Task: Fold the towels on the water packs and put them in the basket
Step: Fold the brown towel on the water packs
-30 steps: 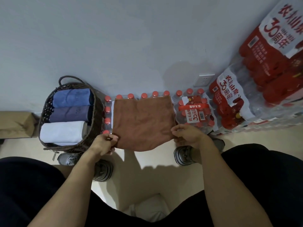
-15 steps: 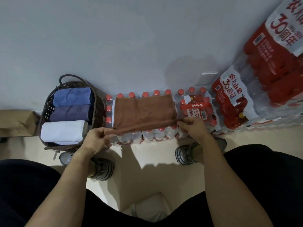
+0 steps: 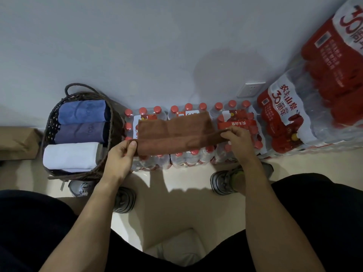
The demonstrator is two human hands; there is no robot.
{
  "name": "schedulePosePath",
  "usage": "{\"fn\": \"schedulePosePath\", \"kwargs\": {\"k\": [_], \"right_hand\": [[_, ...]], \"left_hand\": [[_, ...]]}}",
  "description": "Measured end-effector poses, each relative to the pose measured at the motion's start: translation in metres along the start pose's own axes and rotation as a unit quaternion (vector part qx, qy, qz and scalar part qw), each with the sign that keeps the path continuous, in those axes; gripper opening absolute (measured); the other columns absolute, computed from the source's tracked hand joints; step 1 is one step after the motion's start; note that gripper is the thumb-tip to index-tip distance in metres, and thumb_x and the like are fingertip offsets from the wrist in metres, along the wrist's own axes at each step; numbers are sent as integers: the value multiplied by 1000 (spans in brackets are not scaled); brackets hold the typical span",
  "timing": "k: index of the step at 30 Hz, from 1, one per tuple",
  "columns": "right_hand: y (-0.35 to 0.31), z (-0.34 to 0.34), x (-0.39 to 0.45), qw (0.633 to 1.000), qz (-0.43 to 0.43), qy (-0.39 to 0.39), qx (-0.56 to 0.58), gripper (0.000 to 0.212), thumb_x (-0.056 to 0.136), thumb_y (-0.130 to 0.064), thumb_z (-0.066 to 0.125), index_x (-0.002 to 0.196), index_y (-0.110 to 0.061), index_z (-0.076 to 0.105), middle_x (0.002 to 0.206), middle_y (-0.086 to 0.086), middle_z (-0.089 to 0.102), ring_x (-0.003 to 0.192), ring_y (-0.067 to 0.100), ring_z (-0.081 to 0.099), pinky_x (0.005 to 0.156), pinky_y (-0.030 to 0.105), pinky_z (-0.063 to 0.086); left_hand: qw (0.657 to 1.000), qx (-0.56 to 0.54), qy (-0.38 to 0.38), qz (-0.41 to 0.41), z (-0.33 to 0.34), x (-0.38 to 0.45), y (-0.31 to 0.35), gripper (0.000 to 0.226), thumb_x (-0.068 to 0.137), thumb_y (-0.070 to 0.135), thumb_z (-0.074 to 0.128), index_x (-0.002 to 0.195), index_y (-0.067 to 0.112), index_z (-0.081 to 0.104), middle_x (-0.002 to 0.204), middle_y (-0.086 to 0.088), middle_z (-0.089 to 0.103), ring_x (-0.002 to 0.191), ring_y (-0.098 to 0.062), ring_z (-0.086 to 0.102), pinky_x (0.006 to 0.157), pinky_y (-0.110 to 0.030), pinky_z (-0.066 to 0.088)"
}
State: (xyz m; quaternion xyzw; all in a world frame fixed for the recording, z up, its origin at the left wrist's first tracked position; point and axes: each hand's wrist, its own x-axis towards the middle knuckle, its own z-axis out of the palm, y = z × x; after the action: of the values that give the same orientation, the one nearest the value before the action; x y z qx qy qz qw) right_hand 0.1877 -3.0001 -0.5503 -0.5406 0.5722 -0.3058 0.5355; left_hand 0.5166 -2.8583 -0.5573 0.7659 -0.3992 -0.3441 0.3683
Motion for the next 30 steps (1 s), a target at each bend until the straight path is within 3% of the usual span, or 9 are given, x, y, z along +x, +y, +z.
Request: {"fn": "schedulePosePath", "kwargs": {"k": [4,7,11,13,18,21,23,27,30], "right_hand": [[10,8,8,999,48,-6,-11,19,96,-31,55,96,-16,67,92,-8,72,88,-2,64,72,15,48],[20,17,15,997,48,-3,-54,18,99,-40,50,104,-25,58,102,-12,65,95,3,60,69,17,46],[33,30,32,986,44,-44,-157,24,101,-39,46,107,-17,54,104,0,63,95,15,58,75,32,47],[36,33,43,979,31,-44,-197,22,102,-35,46,104,-16,55,101,2,63,93,18,59,72,31,45],[29,45,66,987,20,10,-161,18,99,-38,52,102,-25,62,95,-10,66,89,6,61,68,21,45],[28,53,76,986,38,11,-161,16,97,-42,55,96,-29,64,87,-20,63,85,1,59,67,18,42],[31,56,81,984,50,16,-173,17,97,-42,54,94,-27,62,85,-17,63,83,6,59,64,18,40],[41,58,85,982,77,25,-169,16,95,-33,60,97,-18,64,93,-3,68,90,17,62,67,22,43],[43,57,84,979,99,37,-174,21,91,-30,66,103,-13,66,97,0,69,92,19,63,77,28,48]], "left_hand": [[998,46,24,17,8,3,-10,39,98,51,41,88,18,61,79,-3,68,77,-23,64,68,-41,51],[997,66,43,6,18,10,-16,35,101,44,42,82,18,56,72,1,62,68,-16,58,62,-37,46],[996,72,39,-30,30,29,-24,36,102,40,44,89,10,59,79,-5,65,76,-24,62,68,-38,49],[996,70,41,-47,33,37,-29,35,102,38,44,91,10,61,81,-6,65,77,-25,62,68,-37,48],[993,56,77,-65,41,55,-31,30,101,39,44,95,16,62,81,2,62,74,-10,57,64,-28,42],[994,42,74,-68,41,71,-33,29,100,38,48,98,14,66,85,-1,63,78,-14,58,68,-29,44],[994,40,67,-79,39,77,-34,29,100,37,50,99,15,67,85,-2,65,80,-17,59,72,-32,46],[993,34,66,-97,40,80,-36,27,99,37,52,82,18,63,72,4,60,71,-17,58,64,-29,42],[987,57,54,-139,39,80,-35,24,96,36,58,85,15,63,81,-3,66,82,-24,63,76,-36,51]]}}
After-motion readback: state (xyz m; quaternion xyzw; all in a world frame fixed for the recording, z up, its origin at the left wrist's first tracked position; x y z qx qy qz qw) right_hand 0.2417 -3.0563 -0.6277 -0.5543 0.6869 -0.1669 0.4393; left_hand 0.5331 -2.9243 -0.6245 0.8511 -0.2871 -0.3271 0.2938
